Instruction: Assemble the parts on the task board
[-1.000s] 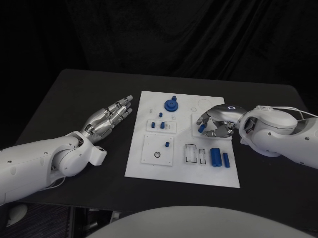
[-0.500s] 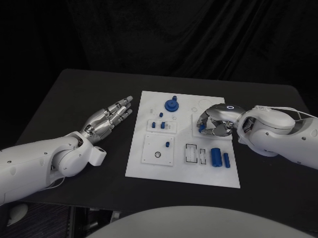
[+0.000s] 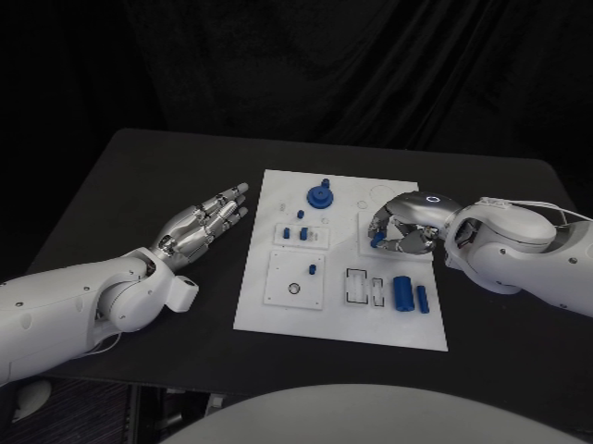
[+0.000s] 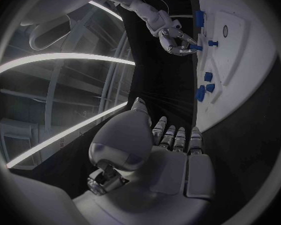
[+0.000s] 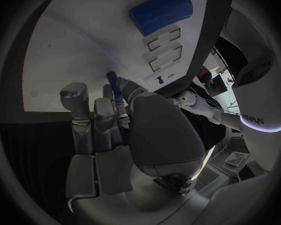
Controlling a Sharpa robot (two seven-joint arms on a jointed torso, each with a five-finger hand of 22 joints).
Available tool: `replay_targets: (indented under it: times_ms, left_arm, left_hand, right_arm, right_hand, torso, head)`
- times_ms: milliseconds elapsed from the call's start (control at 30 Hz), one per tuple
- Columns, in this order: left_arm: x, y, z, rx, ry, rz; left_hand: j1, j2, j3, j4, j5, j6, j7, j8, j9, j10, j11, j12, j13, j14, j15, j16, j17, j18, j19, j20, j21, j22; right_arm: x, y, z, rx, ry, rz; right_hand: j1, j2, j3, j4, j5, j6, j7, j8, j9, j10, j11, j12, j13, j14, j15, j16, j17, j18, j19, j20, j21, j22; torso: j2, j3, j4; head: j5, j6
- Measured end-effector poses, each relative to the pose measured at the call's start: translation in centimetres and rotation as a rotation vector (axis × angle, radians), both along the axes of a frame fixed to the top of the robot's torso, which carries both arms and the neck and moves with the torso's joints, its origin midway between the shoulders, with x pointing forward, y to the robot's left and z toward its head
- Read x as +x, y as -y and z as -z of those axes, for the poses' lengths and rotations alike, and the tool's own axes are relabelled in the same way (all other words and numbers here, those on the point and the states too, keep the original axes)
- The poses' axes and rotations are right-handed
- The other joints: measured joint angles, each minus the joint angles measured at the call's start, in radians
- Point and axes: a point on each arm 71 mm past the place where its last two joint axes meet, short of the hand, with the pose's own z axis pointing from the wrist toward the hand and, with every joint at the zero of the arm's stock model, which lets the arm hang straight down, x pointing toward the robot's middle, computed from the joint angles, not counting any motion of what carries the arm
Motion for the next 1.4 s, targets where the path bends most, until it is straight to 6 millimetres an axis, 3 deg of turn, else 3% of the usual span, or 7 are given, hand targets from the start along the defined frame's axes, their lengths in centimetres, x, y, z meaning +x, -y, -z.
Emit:
replay_targets:
  times_ms: [300,600,700,767,833,900,1400]
  left_arm:
    - [-0.1,0.0,0.1,0.000,-0.002,0.000]
    - [-0.1,0.1,0.2,-0.001,-0.005,0.002]
    - [0.0,0.2,0.3,-0.006,-0.009,0.004]
    - [0.0,0.3,0.3,-0.010,-0.012,0.005]
    - [0.0,0.3,0.3,-0.012,-0.013,0.004]
    - [0.0,0.3,0.4,-0.014,-0.015,0.002]
    - [0.0,0.4,0.5,-0.027,-0.026,0.000]
  left_hand:
    - [0.000,0.000,0.000,0.000,0.000,-0.001,0.001,0.000,0.000,0.000,0.000,0.000,0.000,0.003,0.003,0.000,0.000,0.000,-0.001,0.008,0.000,0.000]
    - [-0.004,0.004,0.003,0.003,0.000,-0.004,0.004,0.000,0.000,0.000,0.000,0.000,-0.001,0.000,0.007,0.000,0.000,0.000,0.000,0.014,0.000,0.000]
    - [0.000,0.008,0.003,0.003,0.000,-0.003,0.007,0.000,0.000,0.000,0.000,0.000,-0.001,0.000,0.007,0.000,0.000,0.001,0.000,0.017,0.000,0.000]
    - [0.000,0.008,0.003,0.003,0.000,0.000,0.014,0.000,0.000,-0.004,0.003,0.000,-0.001,0.000,0.007,0.000,0.000,0.016,0.000,0.021,0.000,0.000]
    - [0.000,0.008,0.003,0.003,0.000,0.000,0.014,0.000,0.000,-0.004,0.003,0.000,-0.001,0.000,0.007,0.000,0.001,0.016,0.000,0.021,0.000,0.000]
    - [0.000,0.008,0.003,0.003,0.000,0.000,0.014,0.000,0.000,-0.004,0.003,0.000,-0.001,0.000,0.007,0.000,0.001,0.016,0.000,0.021,0.000,0.000]
    - [0.000,0.008,0.003,0.003,0.000,0.000,0.014,0.000,0.000,-0.004,0.003,0.000,-0.001,0.003,0.010,0.000,0.001,0.016,0.000,0.029,0.000,0.000]
  right_arm:
    - [-0.9,-1.3,-3.4,0.038,0.054,-0.047]
    - [-2.9,-6.8,-5.5,0.085,0.066,-0.199]
    - [-3.3,-8.5,-5.4,0.083,0.060,-0.247]
    - [-3.7,-9.6,-4.8,0.080,0.050,-0.279]
    - [-4.0,-10.3,-4.1,0.076,0.042,-0.300]
    - [-4.3,-11.0,-3.5,0.070,0.036,-0.322]
    - [-4.7,-15.6,-0.7,-0.011,0.074,-0.461]
  right_hand:
    - [0.008,0.003,0.001,-0.007,-0.004,0.004,-0.002,0.001,0.000,0.014,0.000,0.004,0.007,0.000,0.000,-0.005,-0.006,0.000,-0.001,-0.001,0.000,0.000]
    - [0.014,-0.004,0.001,-0.020,-0.002,0.005,-0.001,0.009,0.000,0.034,-0.005,0.005,0.013,0.022,-0.011,0.030,0.049,0.000,0.018,-0.010,0.082,0.000]
    - [0.014,-0.004,0.003,-0.022,-0.002,0.005,-0.001,0.009,0.000,0.037,-0.005,0.005,0.013,0.022,-0.011,0.031,0.056,0.000,0.018,-0.010,0.087,0.000]
    - [0.014,-0.004,0.003,-0.022,-0.002,0.005,-0.001,0.009,0.000,0.038,-0.005,0.005,0.014,0.022,-0.011,0.031,0.055,0.000,0.018,-0.010,0.087,0.000]
    - [0.014,-0.004,0.003,-0.022,-0.008,0.005,-0.001,0.009,0.000,0.038,-0.005,0.005,0.015,0.028,-0.011,0.035,0.056,0.000,0.020,-0.012,0.093,0.000]
    - [0.016,-0.005,0.003,-0.022,-0.012,0.005,-0.001,0.009,0.000,0.038,-0.005,0.005,0.015,0.029,-0.011,0.039,0.063,-0.016,0.022,-0.014,0.098,0.000]
    - [0.015,-0.006,0.008,-0.033,-0.012,0.008,-0.005,0.008,0.000,0.043,-0.010,0.005,0.020,0.032,-0.014,0.050,0.076,-0.016,0.029,-0.014,0.117,0.001]
  torso:
    - [0.000,0.0003,0.0008]
    - [0.000,0.0001,0.0023]
    - [0.000,0.0000,0.0016]
    - [0.000,0.0001,0.0011]
    - [0.000,0.0001,0.0008]
    - [0.000,0.0002,0.0005]
    - [0.000,-0.0005,0.0027]
  head:
    - [0.012,0.000]
    - [0.027,0.000]
    - [0.031,0.000]
    - [0.031,0.000]
    - [0.030,0.000]
    - [0.030,0.000]
    - [0.046,0.000]
